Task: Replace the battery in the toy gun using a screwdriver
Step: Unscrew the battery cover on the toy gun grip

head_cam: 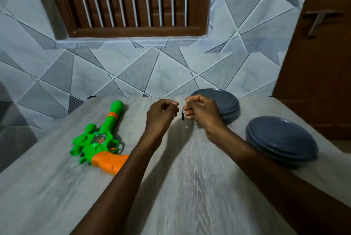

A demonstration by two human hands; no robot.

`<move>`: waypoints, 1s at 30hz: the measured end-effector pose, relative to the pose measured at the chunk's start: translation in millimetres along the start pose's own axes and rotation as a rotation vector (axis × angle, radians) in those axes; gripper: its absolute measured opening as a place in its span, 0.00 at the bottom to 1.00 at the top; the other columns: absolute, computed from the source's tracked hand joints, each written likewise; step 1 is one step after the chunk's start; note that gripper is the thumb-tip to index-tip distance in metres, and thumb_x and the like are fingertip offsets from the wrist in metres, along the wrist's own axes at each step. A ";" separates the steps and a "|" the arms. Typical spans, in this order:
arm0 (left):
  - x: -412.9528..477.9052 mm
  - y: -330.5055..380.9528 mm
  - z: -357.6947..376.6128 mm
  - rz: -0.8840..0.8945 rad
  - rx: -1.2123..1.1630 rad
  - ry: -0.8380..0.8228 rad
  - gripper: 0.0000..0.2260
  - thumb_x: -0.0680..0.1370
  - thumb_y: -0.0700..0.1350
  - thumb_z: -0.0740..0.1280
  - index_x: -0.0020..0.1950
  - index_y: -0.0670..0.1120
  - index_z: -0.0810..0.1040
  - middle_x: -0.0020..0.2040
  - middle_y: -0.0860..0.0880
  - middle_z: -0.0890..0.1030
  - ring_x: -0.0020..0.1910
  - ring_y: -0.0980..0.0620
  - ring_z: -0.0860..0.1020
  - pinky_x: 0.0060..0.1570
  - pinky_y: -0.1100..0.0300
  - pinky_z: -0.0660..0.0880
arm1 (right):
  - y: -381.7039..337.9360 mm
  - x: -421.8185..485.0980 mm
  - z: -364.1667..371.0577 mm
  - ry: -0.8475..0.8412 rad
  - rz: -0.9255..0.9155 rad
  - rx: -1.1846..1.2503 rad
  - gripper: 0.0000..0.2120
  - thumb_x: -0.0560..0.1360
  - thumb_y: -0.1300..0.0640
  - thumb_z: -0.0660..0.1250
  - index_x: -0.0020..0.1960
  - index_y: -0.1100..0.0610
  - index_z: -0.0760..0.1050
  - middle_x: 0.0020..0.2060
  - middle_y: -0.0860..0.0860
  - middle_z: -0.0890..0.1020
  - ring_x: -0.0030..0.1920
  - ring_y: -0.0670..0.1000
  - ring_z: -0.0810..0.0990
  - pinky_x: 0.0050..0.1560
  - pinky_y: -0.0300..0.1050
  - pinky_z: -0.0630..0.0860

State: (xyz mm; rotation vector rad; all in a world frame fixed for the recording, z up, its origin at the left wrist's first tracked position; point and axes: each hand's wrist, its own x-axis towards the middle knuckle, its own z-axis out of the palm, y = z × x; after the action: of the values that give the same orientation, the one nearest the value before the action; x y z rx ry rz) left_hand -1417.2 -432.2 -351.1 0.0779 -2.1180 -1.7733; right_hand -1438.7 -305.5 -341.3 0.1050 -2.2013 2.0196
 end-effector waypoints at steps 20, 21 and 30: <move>-110.5 -16.7 -57.2 0.070 0.221 0.031 0.08 0.75 0.42 0.67 0.39 0.52 0.80 0.37 0.55 0.82 0.40 0.54 0.80 0.47 0.55 0.76 | 24.0 -92.1 -14.2 0.040 -0.128 -0.456 0.06 0.72 0.59 0.65 0.39 0.54 0.80 0.36 0.50 0.83 0.41 0.54 0.82 0.46 0.48 0.79; -101.0 -17.9 -59.7 0.086 0.257 0.039 0.07 0.75 0.42 0.67 0.39 0.52 0.80 0.36 0.56 0.82 0.40 0.54 0.80 0.46 0.57 0.75 | 27.4 -79.1 -8.1 0.043 -0.170 -0.566 0.07 0.73 0.58 0.64 0.41 0.55 0.81 0.38 0.51 0.84 0.43 0.54 0.82 0.46 0.46 0.77; -3.6 -44.1 -74.9 0.183 0.490 -0.024 0.03 0.76 0.46 0.67 0.43 0.50 0.80 0.35 0.57 0.78 0.35 0.62 0.74 0.34 0.69 0.66 | 52.5 43.9 56.8 -0.054 -0.408 -1.391 0.10 0.78 0.63 0.61 0.58 0.60 0.73 0.55 0.58 0.79 0.54 0.57 0.80 0.49 0.46 0.76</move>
State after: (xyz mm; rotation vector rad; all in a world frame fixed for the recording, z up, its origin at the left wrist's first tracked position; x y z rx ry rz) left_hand -1398.8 -510.5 -384.3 -0.0093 -2.4420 -1.1315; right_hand -1493.7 -355.0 -390.5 0.3703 -2.7400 0.0617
